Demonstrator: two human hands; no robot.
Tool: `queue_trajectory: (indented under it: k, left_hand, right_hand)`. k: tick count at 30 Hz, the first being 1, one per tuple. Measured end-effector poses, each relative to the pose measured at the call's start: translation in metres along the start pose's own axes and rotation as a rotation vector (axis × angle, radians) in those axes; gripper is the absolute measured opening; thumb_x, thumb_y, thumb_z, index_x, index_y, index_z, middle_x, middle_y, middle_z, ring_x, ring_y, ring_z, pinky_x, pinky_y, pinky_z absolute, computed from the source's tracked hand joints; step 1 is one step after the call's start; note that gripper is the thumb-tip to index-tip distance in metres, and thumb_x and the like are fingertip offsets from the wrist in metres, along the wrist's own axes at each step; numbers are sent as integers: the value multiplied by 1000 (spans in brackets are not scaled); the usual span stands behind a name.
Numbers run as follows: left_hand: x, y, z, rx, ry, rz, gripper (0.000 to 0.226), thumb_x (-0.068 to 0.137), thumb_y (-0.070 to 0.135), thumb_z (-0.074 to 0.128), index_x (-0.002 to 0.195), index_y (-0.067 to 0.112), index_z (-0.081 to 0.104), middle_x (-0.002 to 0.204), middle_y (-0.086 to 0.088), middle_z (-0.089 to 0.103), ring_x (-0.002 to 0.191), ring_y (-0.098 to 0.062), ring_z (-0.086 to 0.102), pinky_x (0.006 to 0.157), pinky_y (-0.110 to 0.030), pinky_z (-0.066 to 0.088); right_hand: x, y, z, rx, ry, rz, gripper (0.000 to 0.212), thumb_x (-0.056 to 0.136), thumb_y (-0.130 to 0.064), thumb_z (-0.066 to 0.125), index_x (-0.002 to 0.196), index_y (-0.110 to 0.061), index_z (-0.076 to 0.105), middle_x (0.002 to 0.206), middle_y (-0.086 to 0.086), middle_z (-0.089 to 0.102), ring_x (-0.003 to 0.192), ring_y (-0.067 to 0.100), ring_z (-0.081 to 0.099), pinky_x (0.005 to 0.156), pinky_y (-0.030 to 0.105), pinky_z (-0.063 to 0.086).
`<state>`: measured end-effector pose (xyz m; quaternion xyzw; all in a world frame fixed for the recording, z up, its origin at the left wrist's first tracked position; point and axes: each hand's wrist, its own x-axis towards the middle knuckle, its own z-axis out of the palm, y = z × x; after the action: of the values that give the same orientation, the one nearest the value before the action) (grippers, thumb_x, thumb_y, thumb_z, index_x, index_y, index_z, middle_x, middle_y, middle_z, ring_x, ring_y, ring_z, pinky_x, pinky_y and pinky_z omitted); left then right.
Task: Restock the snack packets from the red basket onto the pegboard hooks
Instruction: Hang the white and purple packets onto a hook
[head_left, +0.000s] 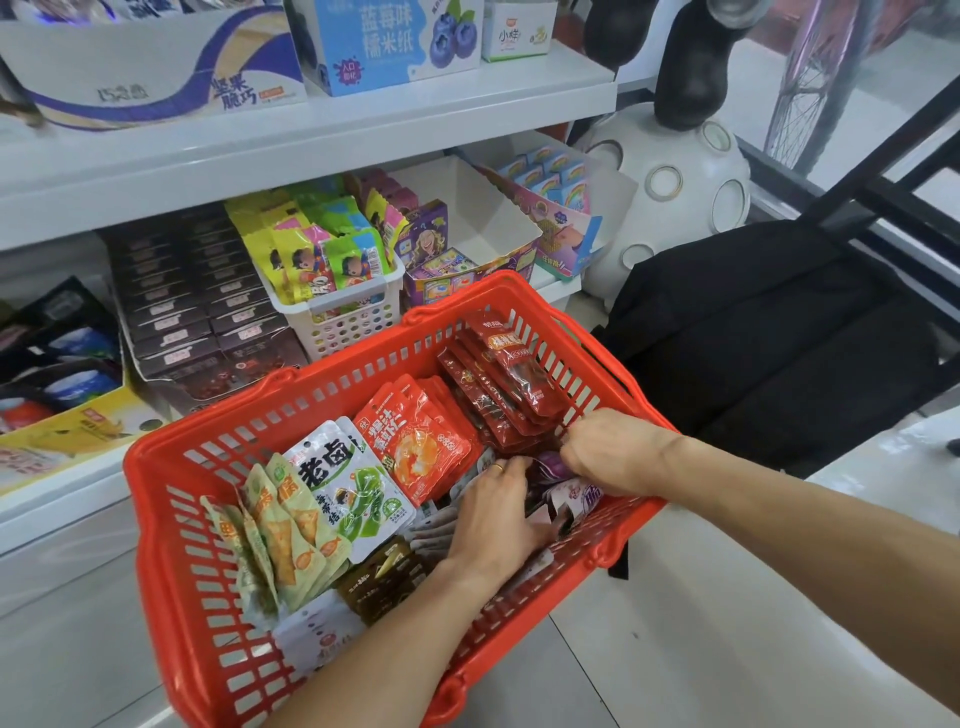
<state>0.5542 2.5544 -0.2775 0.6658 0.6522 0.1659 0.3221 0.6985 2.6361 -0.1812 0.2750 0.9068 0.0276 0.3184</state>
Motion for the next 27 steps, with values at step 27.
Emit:
queue_trajectory:
  k: [27]
  left_hand:
    - [-33,30,-164,-625,-55,259,113,56,42,105,147,49,39,142,20,59,134,-2,55,116,-44,46]
  right_hand:
    - [-77,19,-220,229,149,115,50,88,-33,79,52,-18,46,55,-2,50,51,13,43,54,30,35]
